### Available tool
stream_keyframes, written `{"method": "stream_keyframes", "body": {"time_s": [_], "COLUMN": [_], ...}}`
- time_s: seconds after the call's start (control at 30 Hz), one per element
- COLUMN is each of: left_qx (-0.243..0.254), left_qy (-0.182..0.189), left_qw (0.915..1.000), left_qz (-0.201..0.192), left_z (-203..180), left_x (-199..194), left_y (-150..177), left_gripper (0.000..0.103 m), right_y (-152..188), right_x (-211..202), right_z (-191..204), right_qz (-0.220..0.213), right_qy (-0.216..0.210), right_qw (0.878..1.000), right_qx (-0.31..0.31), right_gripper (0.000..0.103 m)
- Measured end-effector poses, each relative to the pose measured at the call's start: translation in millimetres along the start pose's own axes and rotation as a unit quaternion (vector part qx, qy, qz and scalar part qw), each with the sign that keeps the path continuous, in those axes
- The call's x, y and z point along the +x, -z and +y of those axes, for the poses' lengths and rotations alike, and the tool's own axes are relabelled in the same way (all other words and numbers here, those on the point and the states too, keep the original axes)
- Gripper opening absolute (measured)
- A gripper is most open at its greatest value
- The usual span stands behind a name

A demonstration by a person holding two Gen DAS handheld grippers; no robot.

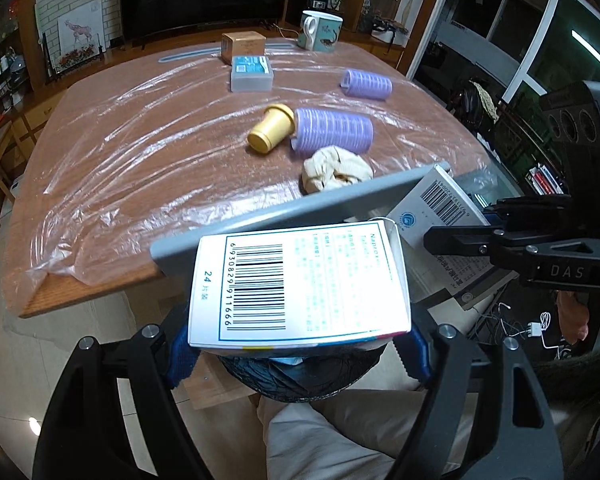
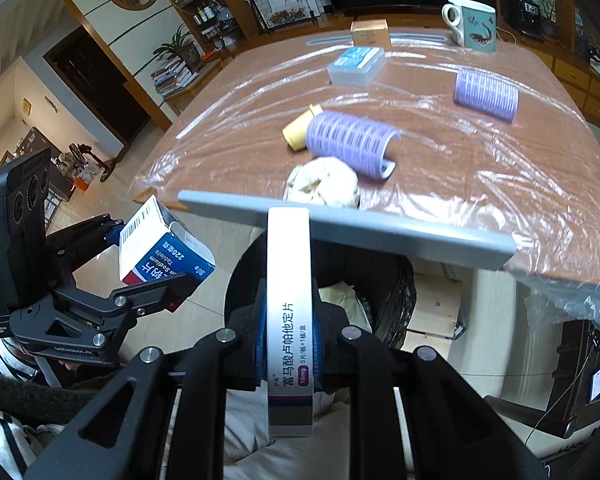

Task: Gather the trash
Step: 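Carry both held boxes over the black trash bin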

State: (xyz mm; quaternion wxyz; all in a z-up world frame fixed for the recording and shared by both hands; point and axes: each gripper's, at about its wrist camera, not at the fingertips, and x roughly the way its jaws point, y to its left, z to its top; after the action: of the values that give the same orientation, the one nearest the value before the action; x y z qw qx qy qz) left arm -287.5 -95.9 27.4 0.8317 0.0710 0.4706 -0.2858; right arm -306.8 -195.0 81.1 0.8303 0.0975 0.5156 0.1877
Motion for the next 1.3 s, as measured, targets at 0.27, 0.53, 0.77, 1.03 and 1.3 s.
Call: {"method": "stream_keyframes", "body": {"time_s": [0.27, 0.53, 0.77, 1.03, 1.3], "left_qx": [0.007, 0.009, 0.014, 0.022, 0.029], "left_qy": [-0.006, -0.013, -0.021, -0.032, -0.044], "left_qw": [0.9998, 0.9990, 0.9983, 0.9972, 0.9956], "left_qz": [0.020, 0.041, 0.052, 0.064, 0.077], "left_z": [-1.7, 1.1, 0.7, 0.7, 1.7], "left_x": [13.3, 30.4, 44.1, 59.1, 73.7], "left_y": [12.4, 21.5, 25.2, 30.2, 32.4], "left_gripper": [0.081, 0.080, 0.081, 0.081, 0.081], "right_y": [10.3, 18.7, 23.2, 25.3, 25.5], "right_x": [13.6, 30.7, 48.8, 65.6, 80.2], "right_z": [-3.9, -11.3, -16.8, -18.5, -21.7], "right_qz": [0.018, 0.035, 0.045, 0.053, 0.059], "right_qy": [0.009, 0.024, 0.032, 0.045, 0.057], "right_qw": [1.000, 0.999, 0.998, 0.998, 0.997], "right_qx": [0.002, 0.004, 0.008, 0.005, -0.002], "right_gripper": [0.018, 0.018, 0.018, 0.018, 0.018]}}
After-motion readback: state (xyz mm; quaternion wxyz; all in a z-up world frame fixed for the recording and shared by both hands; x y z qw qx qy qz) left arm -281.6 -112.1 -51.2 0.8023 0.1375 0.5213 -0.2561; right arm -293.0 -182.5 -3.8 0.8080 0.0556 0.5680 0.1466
